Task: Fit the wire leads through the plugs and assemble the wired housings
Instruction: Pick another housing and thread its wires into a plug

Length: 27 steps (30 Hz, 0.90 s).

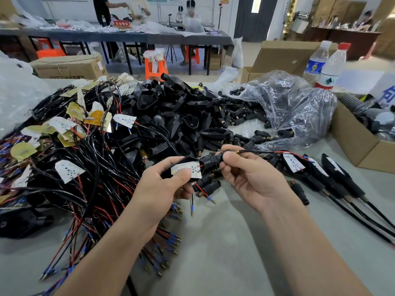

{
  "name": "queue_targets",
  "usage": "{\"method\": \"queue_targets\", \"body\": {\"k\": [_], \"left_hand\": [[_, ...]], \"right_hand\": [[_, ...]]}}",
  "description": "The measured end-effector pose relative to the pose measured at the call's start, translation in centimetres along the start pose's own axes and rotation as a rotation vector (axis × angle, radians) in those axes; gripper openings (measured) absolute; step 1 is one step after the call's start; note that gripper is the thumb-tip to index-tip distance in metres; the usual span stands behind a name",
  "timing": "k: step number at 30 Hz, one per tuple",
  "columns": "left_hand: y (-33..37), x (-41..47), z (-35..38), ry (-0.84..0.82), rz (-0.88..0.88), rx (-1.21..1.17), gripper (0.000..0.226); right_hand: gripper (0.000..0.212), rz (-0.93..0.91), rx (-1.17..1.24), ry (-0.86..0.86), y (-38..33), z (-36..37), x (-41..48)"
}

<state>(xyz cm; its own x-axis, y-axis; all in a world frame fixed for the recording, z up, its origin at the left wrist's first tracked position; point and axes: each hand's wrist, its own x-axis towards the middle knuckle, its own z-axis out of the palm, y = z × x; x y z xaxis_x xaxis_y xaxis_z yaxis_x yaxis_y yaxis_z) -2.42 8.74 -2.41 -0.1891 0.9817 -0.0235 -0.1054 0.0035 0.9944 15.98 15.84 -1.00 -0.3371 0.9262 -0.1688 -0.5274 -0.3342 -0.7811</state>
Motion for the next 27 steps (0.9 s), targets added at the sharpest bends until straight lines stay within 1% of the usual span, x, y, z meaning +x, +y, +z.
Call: {"method": "queue_targets", "body": {"k": [4, 9, 12, 14, 18, 22, 25, 27], "left_hand": [[-0.07, 0.01, 0.12, 0.008, 0.000, 0.026, 0.015], [-0.30, -0.05, 0.06, 0.045, -0.010, 0.086, 0.017], [-0.39, -0.09, 0.10, 0.115, 0.087, 0.257, 0.021], [-0.25, -0.17, 0.12, 0.123, 0.121, 0.311, 0.025], [0.13, -0.42, 0.03, 0.056, 0.078, 0.284, 0.033], [0.08, -0.33, 0.14, -0.025, -0.028, 0.112, 0.015], [-0.19, -0.27, 0.24, -0.008, -0.065, 0.033, 0.019], [-0.22, -0.35, 0.32, 0.022, -0.025, 0.029, 0.017]], "right_hand": [[0.017, -0.027, 0.017, -0.045, -0.06, -0.05, -0.18], [0.022, -0.094, -0.090, -0.105, -0.22, -0.27, -0.30], [0.023, -0.157, -0.161, -0.097, -0.19, -0.34, -0.34], [0.023, -0.143, -0.154, -0.096, -0.17, -0.32, -0.35], [0.019, -0.054, -0.108, -0.049, -0.24, -0.38, -0.29], [0.019, -0.078, -0.153, -0.032, -0.23, -0.40, -0.19], [0.018, -0.120, -0.218, -0.031, -0.11, -0.38, -0.23], [0.022, -0.137, -0.223, -0.037, -0.01, -0.29, -0.29]]}}
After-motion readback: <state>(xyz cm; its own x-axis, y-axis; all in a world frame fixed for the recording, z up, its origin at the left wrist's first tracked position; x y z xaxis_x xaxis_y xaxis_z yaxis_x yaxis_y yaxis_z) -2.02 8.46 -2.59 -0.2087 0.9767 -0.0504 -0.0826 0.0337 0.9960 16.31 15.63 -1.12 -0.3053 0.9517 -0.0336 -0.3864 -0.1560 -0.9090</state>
